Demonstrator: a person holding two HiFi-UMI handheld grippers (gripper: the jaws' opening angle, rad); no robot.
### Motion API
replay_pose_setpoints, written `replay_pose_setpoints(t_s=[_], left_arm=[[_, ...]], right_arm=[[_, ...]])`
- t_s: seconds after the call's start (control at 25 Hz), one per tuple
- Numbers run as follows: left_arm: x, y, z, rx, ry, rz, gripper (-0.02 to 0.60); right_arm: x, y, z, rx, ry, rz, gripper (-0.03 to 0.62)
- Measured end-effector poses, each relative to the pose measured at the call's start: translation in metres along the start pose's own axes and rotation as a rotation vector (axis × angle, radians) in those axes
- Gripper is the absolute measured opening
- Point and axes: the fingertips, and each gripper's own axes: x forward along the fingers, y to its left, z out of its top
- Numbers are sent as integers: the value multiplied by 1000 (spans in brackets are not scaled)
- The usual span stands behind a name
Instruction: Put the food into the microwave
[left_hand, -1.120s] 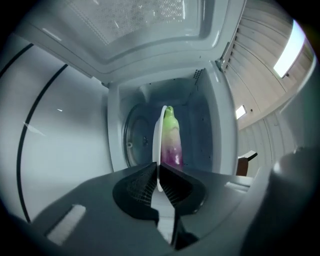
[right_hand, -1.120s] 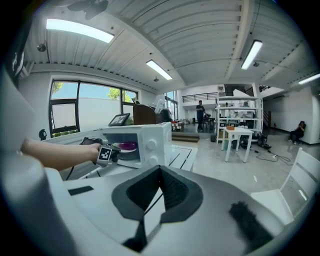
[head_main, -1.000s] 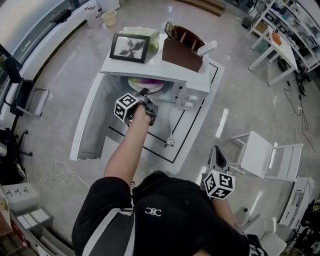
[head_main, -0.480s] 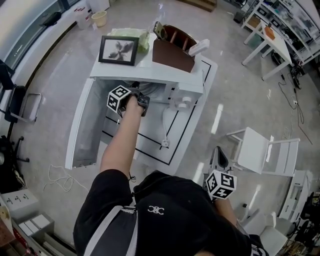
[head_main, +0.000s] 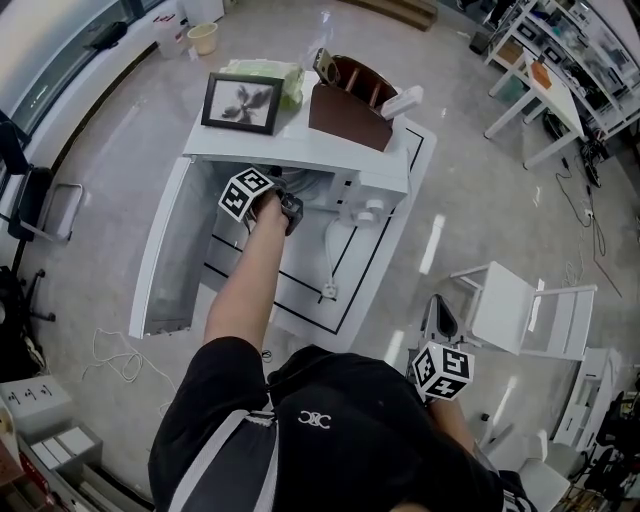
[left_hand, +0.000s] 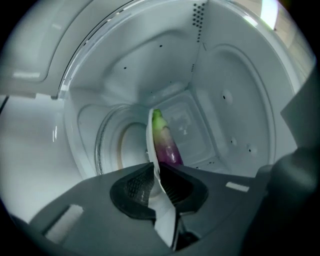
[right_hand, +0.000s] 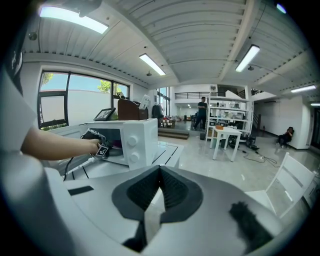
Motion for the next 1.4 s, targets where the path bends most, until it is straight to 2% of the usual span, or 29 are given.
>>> replay_pose_setpoints(t_s=[0.16,0.36,0.6,0.68,0.76,0.8,0.92,0.96,1.04,1.2,1.4], left_arm=[[-5,1,5,194,-8,68,61],[-8,7,7,433,-7,205,97],[-5,9,9,723,9,293,130],[0,13,10,796,6,321,163],[0,15,10,856,2,338,241],[-1,15,10,885,-1,341,245],[-11,9,16,974,-38,343,229],[-17,6,18,1001,-55,339,185],[-29,-1,16,1050,-77,317,6],[-52,-13,-7,1171,-46,240,6],[-99,-39,-64,1272,38,95,6]], right_arm=[[-2,6,4,-37,-14,11,0],[-4,3,1,-26,-9,5,0],[-5,7,-1,-37,-8,13,0],[-3,8,-2,-35,-6,17,0],[-1,9,-3,-30,-3,22,0],[0,10,-3,-27,-3,26,0],[4,14,-1,-21,-5,39,0],[6,15,-1,-19,-7,43,0],[10,17,1,-14,-10,52,0],[19,25,4,-29,-21,78,0],[26,41,10,-27,-40,132,0]])
